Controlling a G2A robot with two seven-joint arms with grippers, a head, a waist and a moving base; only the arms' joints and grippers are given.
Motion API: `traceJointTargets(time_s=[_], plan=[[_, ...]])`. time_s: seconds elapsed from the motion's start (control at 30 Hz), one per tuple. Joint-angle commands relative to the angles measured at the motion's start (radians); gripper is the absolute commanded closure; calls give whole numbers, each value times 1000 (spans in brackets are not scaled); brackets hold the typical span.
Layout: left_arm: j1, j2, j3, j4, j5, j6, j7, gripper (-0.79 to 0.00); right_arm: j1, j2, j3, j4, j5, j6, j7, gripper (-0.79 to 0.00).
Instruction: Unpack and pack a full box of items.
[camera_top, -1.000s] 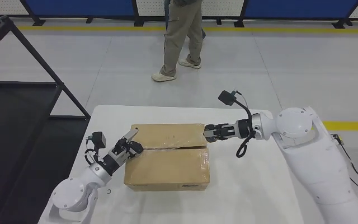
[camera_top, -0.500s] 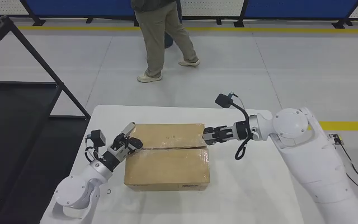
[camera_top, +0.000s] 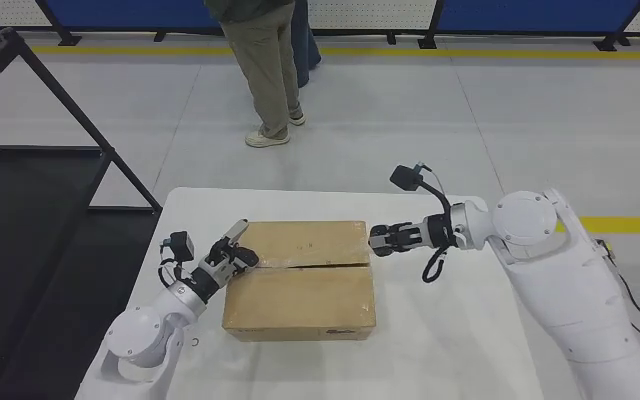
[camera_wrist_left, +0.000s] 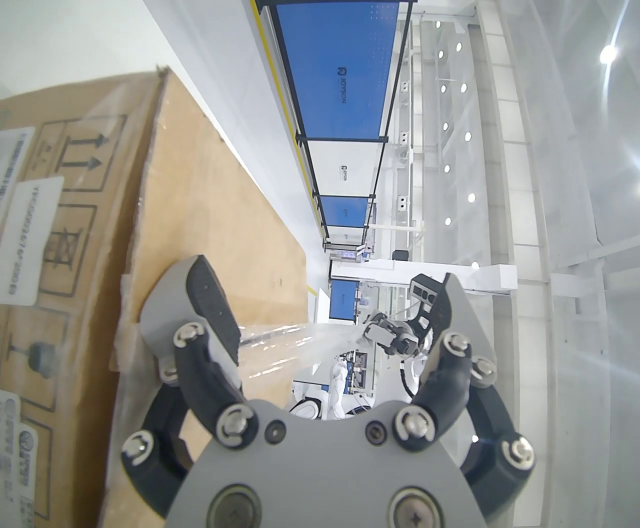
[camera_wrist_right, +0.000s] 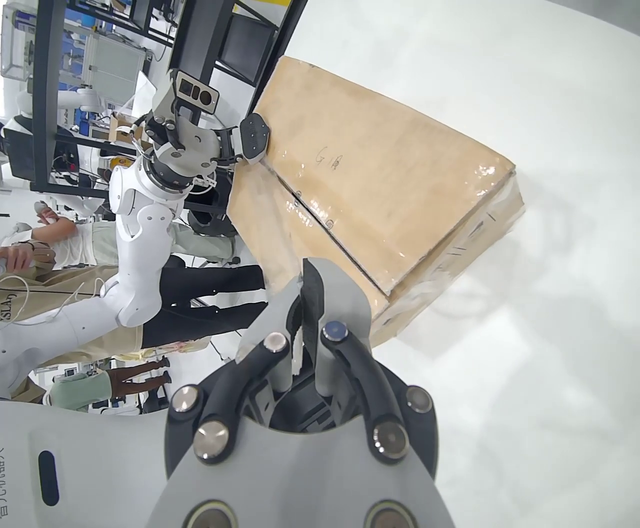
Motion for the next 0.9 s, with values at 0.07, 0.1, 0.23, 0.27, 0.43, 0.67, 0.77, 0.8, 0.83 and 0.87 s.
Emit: traceJointTargets(time_s=[0.07, 0.1, 0.23, 0.27, 0.43, 0.67, 0.77, 0.8, 0.83, 0.87], plan=[[-3, 0, 1, 4, -2, 2, -1, -785, 7, 3, -4, 17, -2, 7, 16, 0], [-4, 0, 1, 5, -3, 1, -2, -785, 9, 3, -6, 19, -6, 10, 22, 0], [-9, 1, 2, 11, -6, 1, -2, -785, 10, 5, -15, 23, -13, 12, 25, 0], [-10, 1, 2, 12, -7, 2, -2, -785, 10, 5, -14, 20, -7, 4, 20, 0], [-16, 0, 9, 21, -6, 4, -2, -785, 3, 11, -13, 10, -21, -10, 12, 0], [-16, 0, 13, 22, -8, 2, 0, -785, 8, 13, -38, 51, -51, 7, 27, 0], [-14, 1, 13, 20, -8, 1, 1, -785, 7, 13, -48, 68, -62, 5, 18, 0], [-13, 1, 13, 20, -9, 1, 1, -785, 6, 13, -50, 73, -63, 2, 16, 0], [-13, 1, 13, 19, -8, 0, 2, -785, 4, 13, -51, 77, -64, 0, 12, 0], [-12, 1, 14, 19, -8, 0, 2, -785, 2, 14, -53, 80, -64, -2, 11, 0]])
